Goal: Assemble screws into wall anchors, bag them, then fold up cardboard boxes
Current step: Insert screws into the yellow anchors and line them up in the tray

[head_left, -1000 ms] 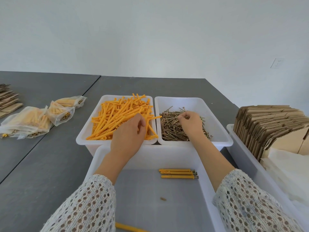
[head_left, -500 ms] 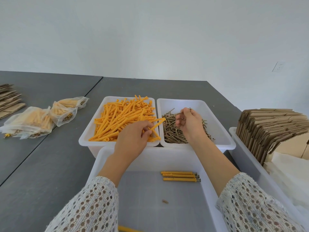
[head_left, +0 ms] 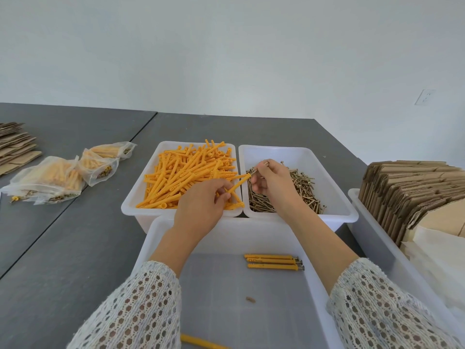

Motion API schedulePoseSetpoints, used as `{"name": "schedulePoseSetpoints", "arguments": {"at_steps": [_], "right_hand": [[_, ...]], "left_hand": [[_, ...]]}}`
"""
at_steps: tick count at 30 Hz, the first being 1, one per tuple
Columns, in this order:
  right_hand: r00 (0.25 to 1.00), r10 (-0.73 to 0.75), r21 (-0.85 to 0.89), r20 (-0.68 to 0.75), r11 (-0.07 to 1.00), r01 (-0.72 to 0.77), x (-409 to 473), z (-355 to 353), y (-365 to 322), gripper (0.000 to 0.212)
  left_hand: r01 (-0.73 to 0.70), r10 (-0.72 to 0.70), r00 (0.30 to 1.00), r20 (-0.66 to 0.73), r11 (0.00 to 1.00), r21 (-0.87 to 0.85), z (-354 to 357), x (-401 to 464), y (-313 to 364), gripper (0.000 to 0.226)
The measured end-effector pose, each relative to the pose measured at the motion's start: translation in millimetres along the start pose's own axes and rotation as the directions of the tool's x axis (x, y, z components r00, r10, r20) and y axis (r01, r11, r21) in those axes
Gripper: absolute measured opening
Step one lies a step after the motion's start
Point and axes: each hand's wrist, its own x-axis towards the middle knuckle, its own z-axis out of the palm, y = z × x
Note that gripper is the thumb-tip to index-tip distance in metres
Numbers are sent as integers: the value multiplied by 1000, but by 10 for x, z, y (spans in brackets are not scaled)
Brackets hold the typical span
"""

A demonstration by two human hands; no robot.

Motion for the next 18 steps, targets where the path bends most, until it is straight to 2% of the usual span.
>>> {"name": "schedulePoseSetpoints", "arguments": {"at_steps": [3, 6, 18], "right_hand": [[996, 9, -124, 84, 992, 1, -20, 23, 10, 19], [994, 1, -162, 113, 987, 18, -31, 24, 8, 17], [990, 36, -69, 134, 997, -27, -40, -18, -26, 27]], "left_hand": [[2, -2, 1000, 0, 1000, 6, -2, -4, -2, 17], [-4, 4, 1000, -5, 1000, 12, -2, -6, -1, 20], [22, -21, 1000, -21, 1000, 22, 26, 11, -14, 21]]}}
